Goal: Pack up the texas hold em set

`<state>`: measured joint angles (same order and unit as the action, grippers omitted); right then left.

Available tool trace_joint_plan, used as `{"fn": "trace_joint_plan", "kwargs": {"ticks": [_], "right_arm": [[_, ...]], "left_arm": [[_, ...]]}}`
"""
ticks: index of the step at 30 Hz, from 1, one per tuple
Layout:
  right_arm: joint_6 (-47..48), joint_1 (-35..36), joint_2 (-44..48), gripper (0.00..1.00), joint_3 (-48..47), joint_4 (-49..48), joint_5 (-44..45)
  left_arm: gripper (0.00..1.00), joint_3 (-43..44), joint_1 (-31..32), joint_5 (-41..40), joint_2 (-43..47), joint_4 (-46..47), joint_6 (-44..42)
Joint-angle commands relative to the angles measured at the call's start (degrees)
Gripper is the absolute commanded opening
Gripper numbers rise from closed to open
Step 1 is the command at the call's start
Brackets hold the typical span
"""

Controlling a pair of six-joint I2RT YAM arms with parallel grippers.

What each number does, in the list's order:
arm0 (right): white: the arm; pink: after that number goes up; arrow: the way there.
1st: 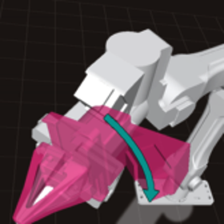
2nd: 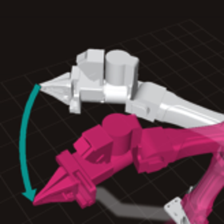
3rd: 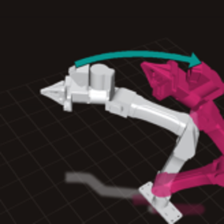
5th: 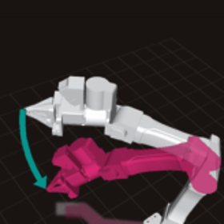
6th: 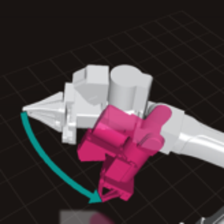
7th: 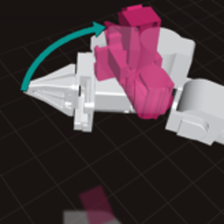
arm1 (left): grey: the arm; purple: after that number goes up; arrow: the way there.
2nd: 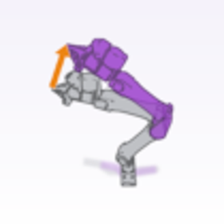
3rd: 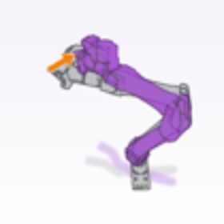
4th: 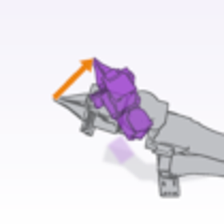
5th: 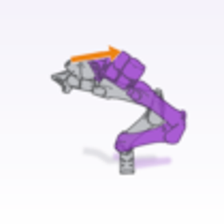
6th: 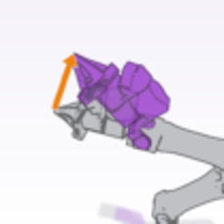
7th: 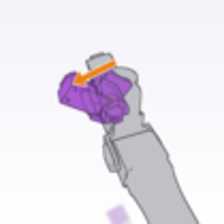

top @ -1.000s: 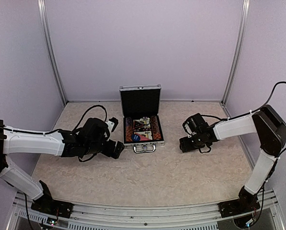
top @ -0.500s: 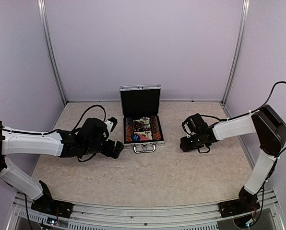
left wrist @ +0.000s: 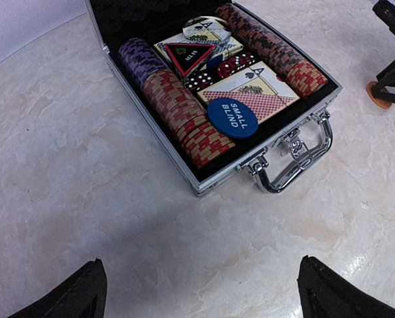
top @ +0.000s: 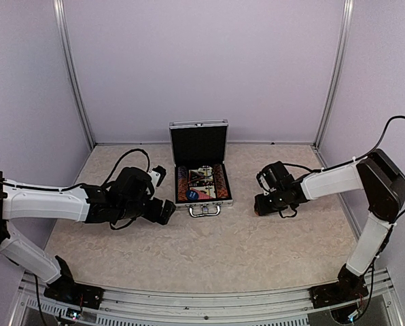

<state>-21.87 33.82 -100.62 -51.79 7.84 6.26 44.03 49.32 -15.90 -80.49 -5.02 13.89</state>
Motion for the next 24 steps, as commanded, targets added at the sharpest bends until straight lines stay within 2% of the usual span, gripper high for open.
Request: {"fn": "trace_joint_plan", "kwargs": {"ticks": [1,24], "right_arm": [[0.7,1.2,-0.5,0.44,2.1,6.0,-1.1],[1.9,1.2,-1.0,0.43,2.4,4.4,-0.3]], "left_arm": [[0.99,0.5,0.5,0.2,0.0,0.0,0.8],[0.99,2.1,0.9,0.5,-5.8,1.1,0.7]]}}
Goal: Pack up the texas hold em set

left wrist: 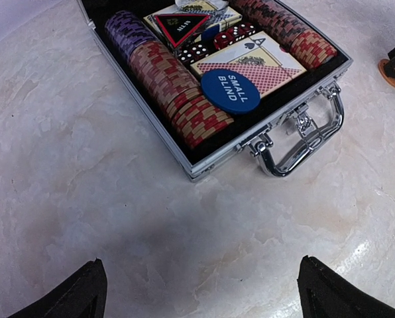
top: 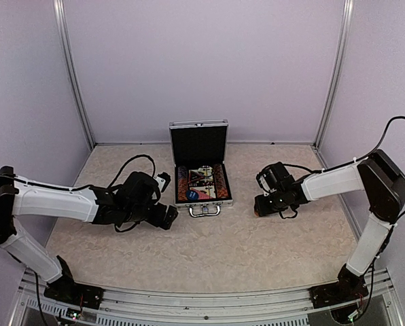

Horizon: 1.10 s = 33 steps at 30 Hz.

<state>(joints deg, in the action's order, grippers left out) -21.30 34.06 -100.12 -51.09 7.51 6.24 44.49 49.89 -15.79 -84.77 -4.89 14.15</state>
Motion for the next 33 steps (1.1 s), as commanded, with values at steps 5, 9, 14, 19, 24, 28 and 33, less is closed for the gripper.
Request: {"fn": "trace_joint_plan", "kwargs": {"ticks": [5,9,14,19,24,28,33], "right_arm": [[1.5,1.0,-2.5,0.43,1.0,4.8,-0.4],[1.9,0.9,-2.6,0.43,0.2,5.2,-0.4],[2.1,1.0,-2.1,0.43,-0.6,5.7,-0.2],[2.1,0.9,-0.9,0.43,-0.6,6.4,0.1],[2.0,1.0,1.0,0.42,0.1,6.8,0.3],[1.9,1.0,2.3,0.42,0.6,6.9,0.2],[1.8,1.1,2.3,0.43,0.6,7.2,-0.9]], "left_arm": [[0.99,2.2,0.4,0.4,-3.2,1.1,0.2],[0.99,2.8,0.3,-0.1,-3.5,0.9,-0.4],[0.99,3.5,0.3,-0.7,-3.6,0.2,-0.8],[0.99,3.2,0.4,-1.1,-2.8,-0.4,-0.6],[0.99,2.6,0.4,-1.1,-1.3,-0.7,0.0],[0.99,2.1,0.5,-0.9,-0.1,-0.9,0.6],[0.99,1.9,0.9,-1.0,0.5,-1.1,1.0]]}}
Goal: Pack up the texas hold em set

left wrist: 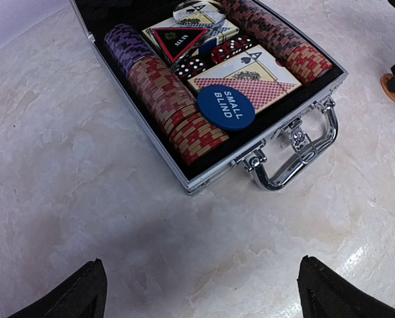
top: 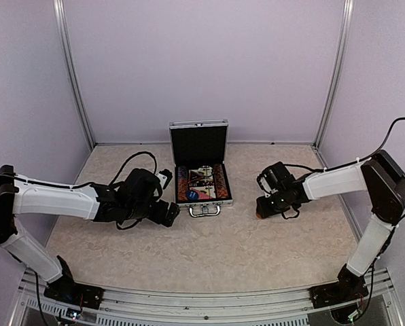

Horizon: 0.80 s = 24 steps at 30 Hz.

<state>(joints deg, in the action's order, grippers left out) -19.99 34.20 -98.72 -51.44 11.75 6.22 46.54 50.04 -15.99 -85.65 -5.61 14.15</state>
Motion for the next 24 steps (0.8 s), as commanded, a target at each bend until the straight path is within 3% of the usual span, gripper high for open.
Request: {"fn": "trace_joint_plan", "kwargs": {"ticks": [1,8,14,24], "right_arm": [[0.5,1.0,0.6,0.45,0.8,3.0,-1.1],[0.2,2.3,1.1,0.44,0.2,3.2,-0.6],[0.7,2.4,-0.5,0.63,-1.0,4.9,-0.2],[-0.6,3.0,2.2,0.68,0.6,4.3,-1.2]], "left_arm": [[0.99,-0.1,0.8,-0.8,1.4,-0.4,1.0],[0.99,0.1,1.2,-1.2,1.8,-0.9,1.1],[0.99,0.2,1.3,-1.3,1.7,-0.9,1.1],[0.99,0.5,1.3,-1.5,1.5,-1.0,0.6]]}}
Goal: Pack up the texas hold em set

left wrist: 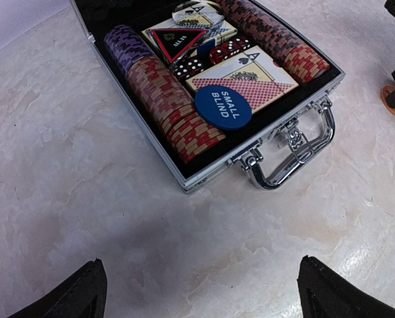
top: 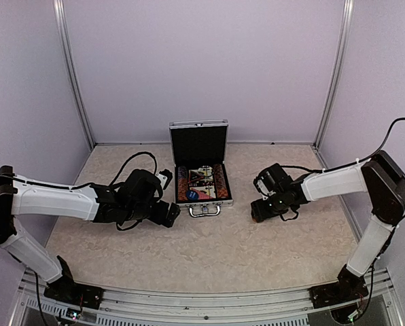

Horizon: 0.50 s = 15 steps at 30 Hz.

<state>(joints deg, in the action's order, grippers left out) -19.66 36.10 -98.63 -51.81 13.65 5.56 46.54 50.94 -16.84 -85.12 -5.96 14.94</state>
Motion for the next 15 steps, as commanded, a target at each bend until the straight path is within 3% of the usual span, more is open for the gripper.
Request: {"fn": "trace_joint_plan", "kwargs": {"ticks": [1,9,15], "right_arm": [[-0.9,1.0,2.9,0.68,0.9,2.4,-0.7],[-0.9,1.1,4.6,0.69,0.4,2.5,-4.3],[0.1,1.4,-0.2,0.72,0.0,4.2,-2.6]], "left_arm": [[0.99,0.6,0.4,-0.6,0.9,-0.6,-0.2],[0.99,1.6,0.4,-0.5,0.2,-0.6,-0.6],[0.99,1.8,0.4,-0.5,-0.2,-0.8,-0.8]]}}
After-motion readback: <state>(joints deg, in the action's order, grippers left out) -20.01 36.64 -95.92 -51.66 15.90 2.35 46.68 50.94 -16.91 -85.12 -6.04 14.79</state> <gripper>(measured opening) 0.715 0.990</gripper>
